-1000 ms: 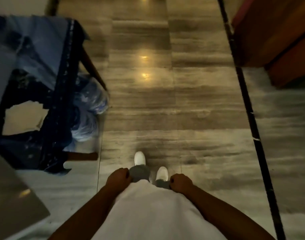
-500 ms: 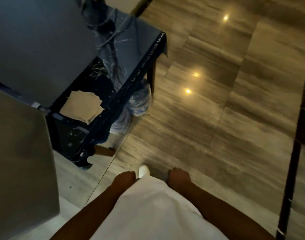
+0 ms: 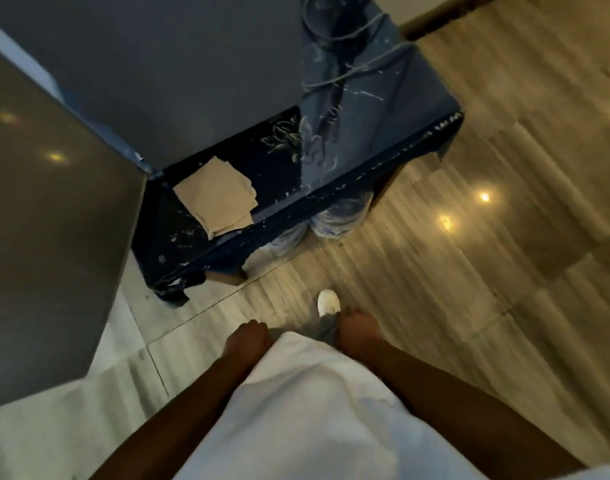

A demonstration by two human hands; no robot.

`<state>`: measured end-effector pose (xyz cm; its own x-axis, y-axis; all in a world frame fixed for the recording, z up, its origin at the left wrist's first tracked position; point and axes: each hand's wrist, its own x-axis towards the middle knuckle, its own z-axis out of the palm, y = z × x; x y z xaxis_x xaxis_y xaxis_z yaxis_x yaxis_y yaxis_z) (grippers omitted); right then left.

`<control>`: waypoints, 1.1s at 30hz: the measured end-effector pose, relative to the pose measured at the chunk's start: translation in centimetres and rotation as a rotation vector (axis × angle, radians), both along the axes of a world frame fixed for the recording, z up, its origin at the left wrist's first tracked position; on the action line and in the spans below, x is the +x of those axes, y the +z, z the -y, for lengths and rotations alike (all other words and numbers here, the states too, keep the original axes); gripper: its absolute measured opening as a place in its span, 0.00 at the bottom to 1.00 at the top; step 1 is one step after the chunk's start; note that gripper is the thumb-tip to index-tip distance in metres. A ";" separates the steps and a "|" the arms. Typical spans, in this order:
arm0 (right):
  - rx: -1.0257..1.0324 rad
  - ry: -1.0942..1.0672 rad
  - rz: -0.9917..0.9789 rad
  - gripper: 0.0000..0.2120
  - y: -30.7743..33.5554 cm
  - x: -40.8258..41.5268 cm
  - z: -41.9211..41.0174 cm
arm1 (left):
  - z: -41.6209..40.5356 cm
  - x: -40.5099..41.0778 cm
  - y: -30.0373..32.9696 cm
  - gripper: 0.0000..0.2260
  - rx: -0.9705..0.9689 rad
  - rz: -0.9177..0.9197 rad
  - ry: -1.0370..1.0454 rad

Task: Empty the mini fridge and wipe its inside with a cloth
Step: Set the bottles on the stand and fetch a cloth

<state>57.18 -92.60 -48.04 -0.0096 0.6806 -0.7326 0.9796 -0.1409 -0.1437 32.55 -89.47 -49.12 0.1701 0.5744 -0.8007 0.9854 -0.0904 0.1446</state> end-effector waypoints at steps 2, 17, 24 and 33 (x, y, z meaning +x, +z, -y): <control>-0.033 0.130 0.000 0.19 0.0 1.4 -2.5 | -0.5 1.2 0.0 0.17 0.047 0.001 0.111; 0.003 0.363 -0.120 0.31 2.8 -2.7 -11.9 | -2.0 -2.5 1.7 0.16 0.049 0.035 0.537; 0.719 0.282 -0.317 0.11 5.0 -6.5 -19.4 | -10.0 -5.3 6.1 0.08 0.838 0.240 0.498; 0.417 0.562 -0.130 0.33 4.1 -11.6 -27.4 | -18.1 -6.3 4.9 0.31 0.603 0.173 0.198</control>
<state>45.62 -65.17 -43.97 -0.5107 0.7705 -0.3814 0.8593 0.4725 -0.1958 26.23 -71.33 -44.24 0.1127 0.9475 -0.2994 0.9588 -0.0246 0.2831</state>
